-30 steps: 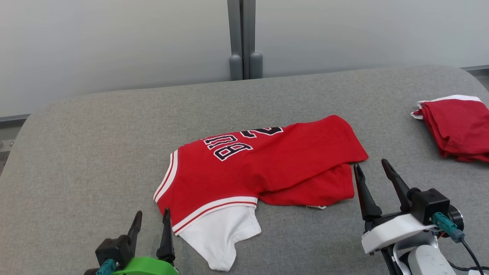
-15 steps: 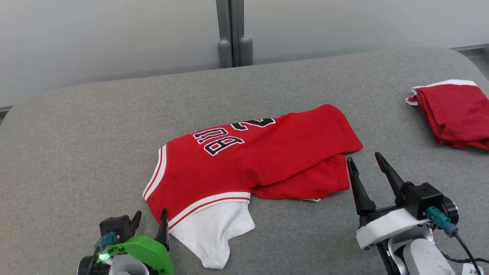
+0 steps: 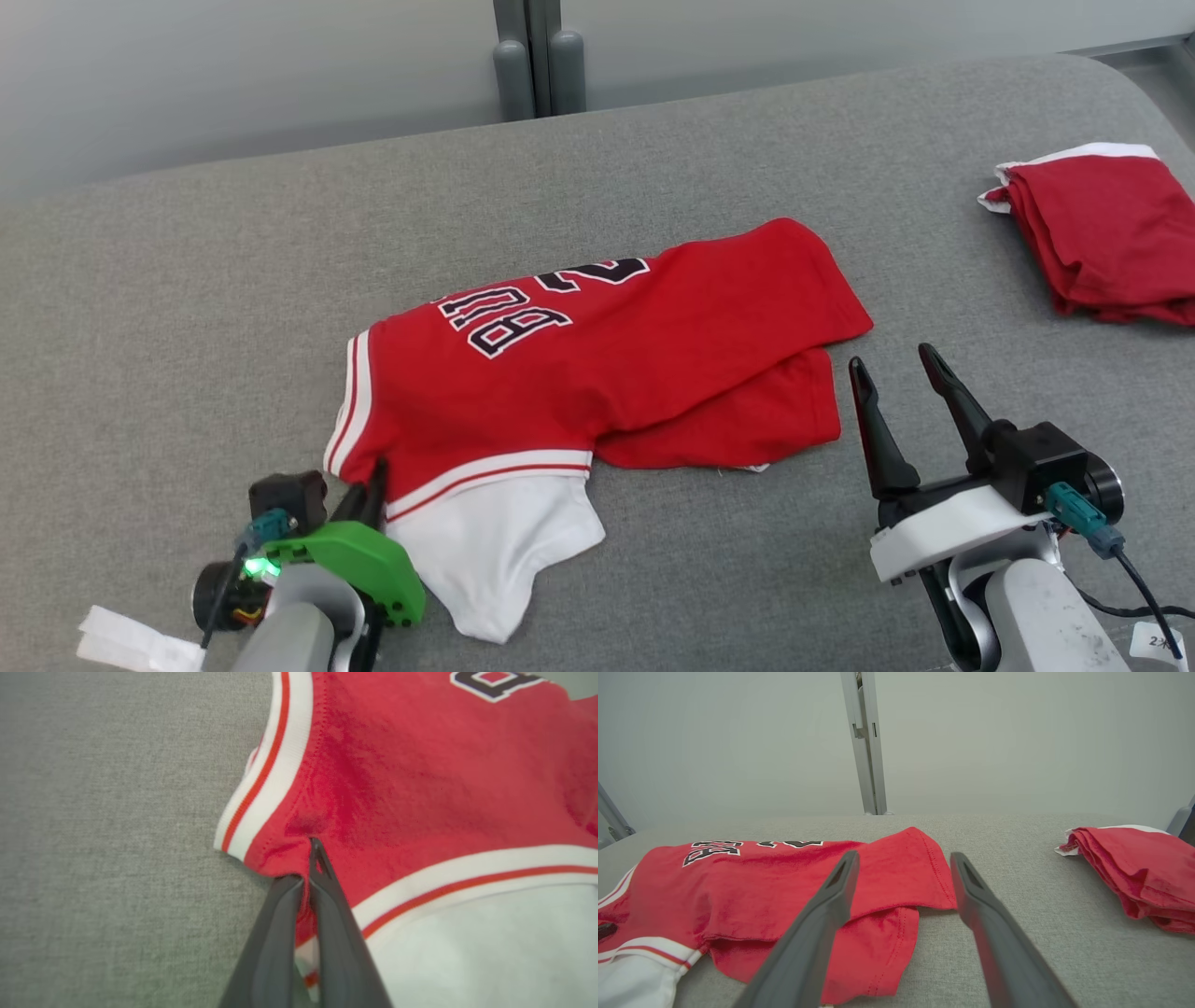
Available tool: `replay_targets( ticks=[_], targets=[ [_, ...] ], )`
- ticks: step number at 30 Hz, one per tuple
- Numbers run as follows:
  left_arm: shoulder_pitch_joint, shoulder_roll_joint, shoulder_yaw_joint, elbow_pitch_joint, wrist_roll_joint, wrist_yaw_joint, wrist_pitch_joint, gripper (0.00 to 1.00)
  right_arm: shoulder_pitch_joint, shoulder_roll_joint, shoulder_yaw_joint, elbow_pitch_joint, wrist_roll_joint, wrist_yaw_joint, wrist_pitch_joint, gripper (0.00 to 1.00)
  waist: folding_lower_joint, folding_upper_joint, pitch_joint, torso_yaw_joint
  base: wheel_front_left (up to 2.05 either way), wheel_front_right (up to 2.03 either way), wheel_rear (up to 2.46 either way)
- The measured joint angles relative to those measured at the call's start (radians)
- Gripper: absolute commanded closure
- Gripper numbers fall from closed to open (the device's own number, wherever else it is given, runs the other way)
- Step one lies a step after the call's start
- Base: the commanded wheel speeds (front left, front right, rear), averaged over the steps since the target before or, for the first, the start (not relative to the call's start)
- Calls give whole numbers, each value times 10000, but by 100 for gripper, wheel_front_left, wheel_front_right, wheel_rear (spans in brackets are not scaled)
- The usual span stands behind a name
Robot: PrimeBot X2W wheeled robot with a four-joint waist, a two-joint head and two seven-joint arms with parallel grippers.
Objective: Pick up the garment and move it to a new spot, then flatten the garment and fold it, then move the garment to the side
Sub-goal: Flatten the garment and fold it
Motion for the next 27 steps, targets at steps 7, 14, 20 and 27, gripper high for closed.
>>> replay_targets(
  ticks=[7, 14, 20, 27],
  targets=[
    [-1233, 552, 119, -148, 420, 90, -460, 100, -211, 2, -86, -48, -69, 0, 2, 0, 0, 0, 335, -40, 0, 0, 0],
    [-2048, 775, 190, -25, 669, 96, -527, 100, -404, 4, -121, -36, -165, 0, 0, 0, 0, 0, 595, -74, 0, 0, 0],
    [-2066, 575, 483, -485, 740, 96, -541, 0, -465, 2, -291, 4, -192, 0, 0, 0, 0, 0, 631, -76, 0, 0, 0],
    [-813, 203, 1120, -1789, 802, 96, -541, 0, -447, 0, -686, 150, -276, 0, 0, 0, 0, 0, 393, 91, 0, 0, 0]
  ],
)
